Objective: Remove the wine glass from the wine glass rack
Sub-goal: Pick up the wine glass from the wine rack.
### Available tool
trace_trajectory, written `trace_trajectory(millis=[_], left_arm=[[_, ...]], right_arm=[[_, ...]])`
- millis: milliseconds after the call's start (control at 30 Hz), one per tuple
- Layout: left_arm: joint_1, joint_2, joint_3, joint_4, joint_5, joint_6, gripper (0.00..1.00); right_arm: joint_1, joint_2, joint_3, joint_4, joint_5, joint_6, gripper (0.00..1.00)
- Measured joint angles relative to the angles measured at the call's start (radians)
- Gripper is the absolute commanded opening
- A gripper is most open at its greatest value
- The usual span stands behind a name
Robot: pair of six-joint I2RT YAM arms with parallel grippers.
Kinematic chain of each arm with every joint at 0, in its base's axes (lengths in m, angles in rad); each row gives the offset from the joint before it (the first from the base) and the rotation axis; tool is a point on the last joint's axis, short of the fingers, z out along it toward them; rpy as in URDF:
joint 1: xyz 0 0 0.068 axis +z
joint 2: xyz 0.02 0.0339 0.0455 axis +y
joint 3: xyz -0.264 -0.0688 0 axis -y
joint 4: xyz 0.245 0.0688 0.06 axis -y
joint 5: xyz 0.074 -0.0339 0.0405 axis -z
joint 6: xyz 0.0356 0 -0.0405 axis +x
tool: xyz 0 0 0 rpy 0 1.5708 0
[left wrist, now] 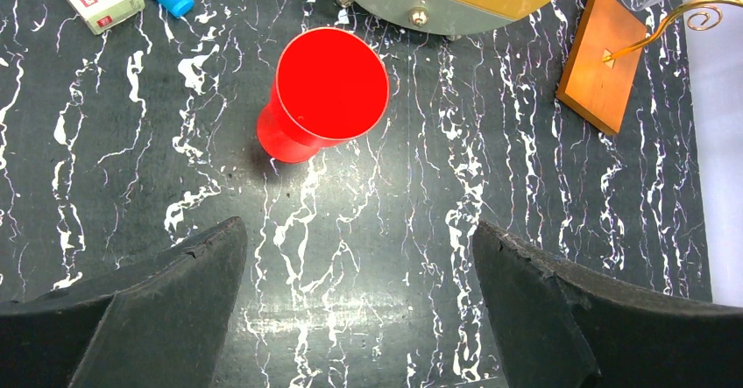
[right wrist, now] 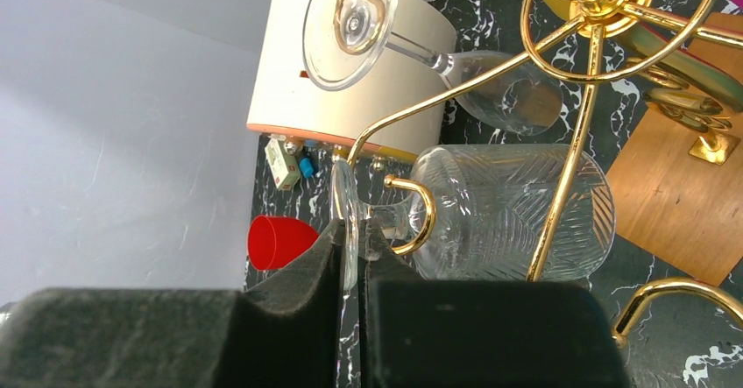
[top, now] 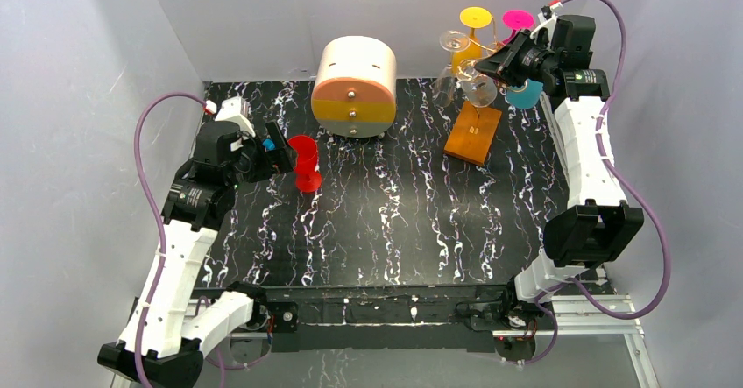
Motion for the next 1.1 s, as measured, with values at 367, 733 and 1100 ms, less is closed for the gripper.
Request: trace_trajectory(millis=[367,733,1100], left_arm=[[0.0,0.001,0.0,0.001,0.0,0.0,0.98],[0.0,0.001,0.0,0.003,0.0,0.0,0.99],[0.0,0.0,0.0,0.003,0.0,0.0,0.98]], right_arm=[[0.0,0.007,0.0,0.017,-0.026,-0.004,0.11],[0.0,0.011,-0.003,0.024,-0.034,-0.006,0.19],[-0.001,0.015,-0.02,0.053,-0.055,0.015,0.2]])
